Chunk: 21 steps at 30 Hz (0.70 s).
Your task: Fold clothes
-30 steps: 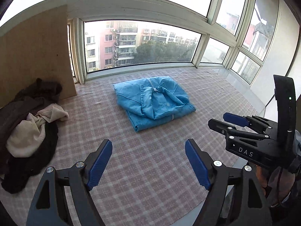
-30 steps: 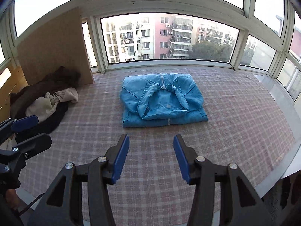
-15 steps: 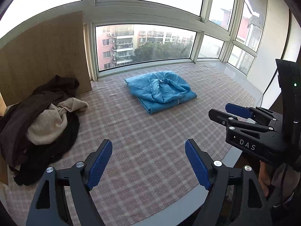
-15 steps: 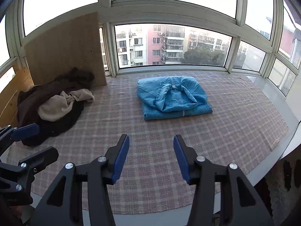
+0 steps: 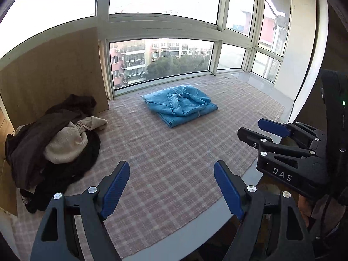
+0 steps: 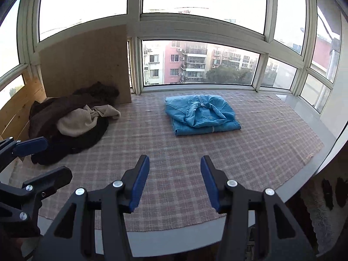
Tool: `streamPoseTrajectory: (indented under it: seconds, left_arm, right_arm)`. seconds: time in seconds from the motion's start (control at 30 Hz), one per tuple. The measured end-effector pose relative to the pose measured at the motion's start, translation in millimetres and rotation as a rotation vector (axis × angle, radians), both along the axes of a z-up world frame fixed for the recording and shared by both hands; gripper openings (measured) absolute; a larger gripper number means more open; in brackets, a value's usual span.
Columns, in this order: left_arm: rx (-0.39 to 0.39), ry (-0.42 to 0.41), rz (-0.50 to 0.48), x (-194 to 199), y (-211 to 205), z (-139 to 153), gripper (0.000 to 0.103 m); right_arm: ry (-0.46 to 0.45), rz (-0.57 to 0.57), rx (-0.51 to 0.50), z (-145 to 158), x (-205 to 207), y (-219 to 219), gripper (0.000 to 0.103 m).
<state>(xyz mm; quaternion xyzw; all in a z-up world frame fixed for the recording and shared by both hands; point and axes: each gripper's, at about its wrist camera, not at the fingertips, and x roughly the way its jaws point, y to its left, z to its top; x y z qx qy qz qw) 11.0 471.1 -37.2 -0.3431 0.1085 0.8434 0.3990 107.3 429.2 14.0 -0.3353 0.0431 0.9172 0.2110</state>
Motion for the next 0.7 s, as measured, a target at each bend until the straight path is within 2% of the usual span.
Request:
streamPoseTrajectory:
  seconds: [0.43,0.7]
  left_arm:
    - [0.035,0.035,-0.113,41,14,14,0.079]
    - [0.017,0.041,-0.145,50,25,14,0.079]
  right_arm:
    - [0.008,-0.091,0.006,3,44,3,0.049]
    - [0.004,-0.122,0.000,-1,54,12,0.049]
